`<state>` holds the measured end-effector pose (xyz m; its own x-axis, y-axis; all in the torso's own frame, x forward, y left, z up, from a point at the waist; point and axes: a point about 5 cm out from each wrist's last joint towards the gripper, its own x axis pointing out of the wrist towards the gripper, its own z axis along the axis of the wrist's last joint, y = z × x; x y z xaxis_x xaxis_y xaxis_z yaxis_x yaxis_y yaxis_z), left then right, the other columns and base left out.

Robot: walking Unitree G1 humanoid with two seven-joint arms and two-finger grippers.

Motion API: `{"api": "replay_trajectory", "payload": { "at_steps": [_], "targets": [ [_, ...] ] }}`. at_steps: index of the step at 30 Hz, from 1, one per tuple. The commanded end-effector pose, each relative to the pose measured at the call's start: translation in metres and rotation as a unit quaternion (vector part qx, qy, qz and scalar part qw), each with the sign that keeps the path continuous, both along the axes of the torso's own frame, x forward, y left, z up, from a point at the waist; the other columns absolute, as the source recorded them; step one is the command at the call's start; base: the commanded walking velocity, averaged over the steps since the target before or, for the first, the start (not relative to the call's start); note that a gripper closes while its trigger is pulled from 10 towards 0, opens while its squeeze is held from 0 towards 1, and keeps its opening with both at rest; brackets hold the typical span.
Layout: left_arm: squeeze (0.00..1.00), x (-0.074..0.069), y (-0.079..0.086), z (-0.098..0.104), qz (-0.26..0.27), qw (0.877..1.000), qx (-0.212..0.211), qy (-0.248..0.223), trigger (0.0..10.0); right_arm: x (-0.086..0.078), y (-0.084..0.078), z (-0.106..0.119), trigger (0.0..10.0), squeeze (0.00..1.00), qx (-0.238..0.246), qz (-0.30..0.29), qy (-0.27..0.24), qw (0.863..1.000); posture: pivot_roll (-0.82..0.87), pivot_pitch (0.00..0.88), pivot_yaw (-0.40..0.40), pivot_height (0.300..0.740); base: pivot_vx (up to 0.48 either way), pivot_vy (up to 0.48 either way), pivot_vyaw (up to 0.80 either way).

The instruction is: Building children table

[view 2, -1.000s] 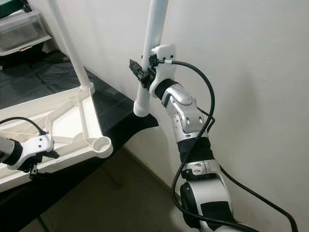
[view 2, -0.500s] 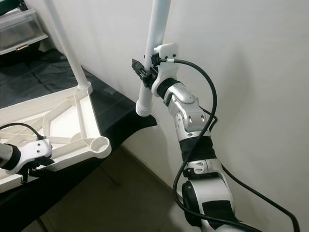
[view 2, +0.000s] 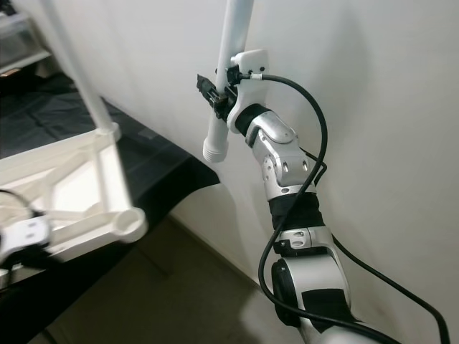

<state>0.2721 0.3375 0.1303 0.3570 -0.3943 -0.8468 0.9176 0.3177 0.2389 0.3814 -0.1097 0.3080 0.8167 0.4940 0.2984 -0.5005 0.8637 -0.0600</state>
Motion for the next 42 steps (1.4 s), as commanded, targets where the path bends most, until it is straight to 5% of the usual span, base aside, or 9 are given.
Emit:
{"api": "replay_trajectory", "payload": {
  "at_steps": [1, 2, 12, 27, 29, 30, 34, 35, 42],
  "targets": [
    [0.0, -0.017, 0.02, -0.007, 0.029, 0.998, 0.032, 0.038, 0.0, 0.0, 0.008, 0.003, 10.0, 0.0, 0.004, 0.015, -0.005, 1.0, -0.03, 0.148, 0.07, 0.74, 0.0, 0.0, 0.0],
    [0.0, -0.031, 0.036, -0.006, 0.05, 0.997, 0.041, 0.052, 0.0, 0.0, 0.009, 0.003, 10.0, 0.0, 0.006, 0.018, -0.005, 1.0, -0.02, 0.146, 0.068, 0.74, 0.0, 0.0, 0.0],
    [0.0, -0.05, 0.065, -0.001, 0.108, 0.99, 0.079, 0.042, 0.0, -0.002, 0.015, 0.0, 10.0, 0.0, 0.005, 0.028, -0.002, 1.0, -0.02, 0.141, 0.062, 0.74, 0.0, 0.0, 0.0],
    [0.0, -0.052, 0.09, 0.005, 0.186, 0.97, 0.154, -0.034, 0.0, -0.003, 0.02, -0.001, 10.0, 0.0, 0.004, 0.039, -0.001, 0.999, -0.03, 0.139, 0.055, 0.74, 0.0, 0.0, 0.0],
    [0.0, -0.053, 0.09, 0.003, 0.185, 0.969, 0.158, -0.037, 1.4, -0.003, 0.02, -0.002, 10.0, 0.0, 0.003, 0.039, 0.0, 0.999, -0.03, 0.139, 0.055, 0.74, 0.0, 0.0, 0.0],
    [0.0, -0.053, 0.089, 0.002, 0.183, 0.969, 0.16, -0.039, 10.0, -0.004, 0.02, -0.002, 10.0, 0.0, 0.003, 0.04, 0.001, 0.999, -0.03, 0.139, 0.055, 0.74, 0.0, 0.0, 0.0],
    [0.0, -0.046, 0.084, -0.002, 0.194, 0.969, 0.147, -0.044, 10.0, -0.003, 0.02, -0.003, 10.0, 0.0, 0.004, 0.04, 0.001, 0.999, -0.03, 0.136, 0.055, 0.74, 0.0, 0.0, 0.0],
    [1.0, -0.044, 0.081, -0.003, 0.185, 0.971, 0.142, -0.048, 10.0, -0.003, 0.02, -0.003, 10.0, 0.0, 0.004, 0.04, 0.001, 0.999, -0.03, 0.136, 0.055, 0.74, 0.0, 0.0, 0.0],
    [1.0, -0.033, 0.072, -0.001, 0.159, 0.974, 0.145, -0.071, 10.0, -0.004, 0.022, -0.003, 10.0, 0.0, 0.003, 0.043, 0.001, 0.999, -0.03, 0.133, 0.052, 0.74, 0.0, 0.0, 0.0]
  ]
}}
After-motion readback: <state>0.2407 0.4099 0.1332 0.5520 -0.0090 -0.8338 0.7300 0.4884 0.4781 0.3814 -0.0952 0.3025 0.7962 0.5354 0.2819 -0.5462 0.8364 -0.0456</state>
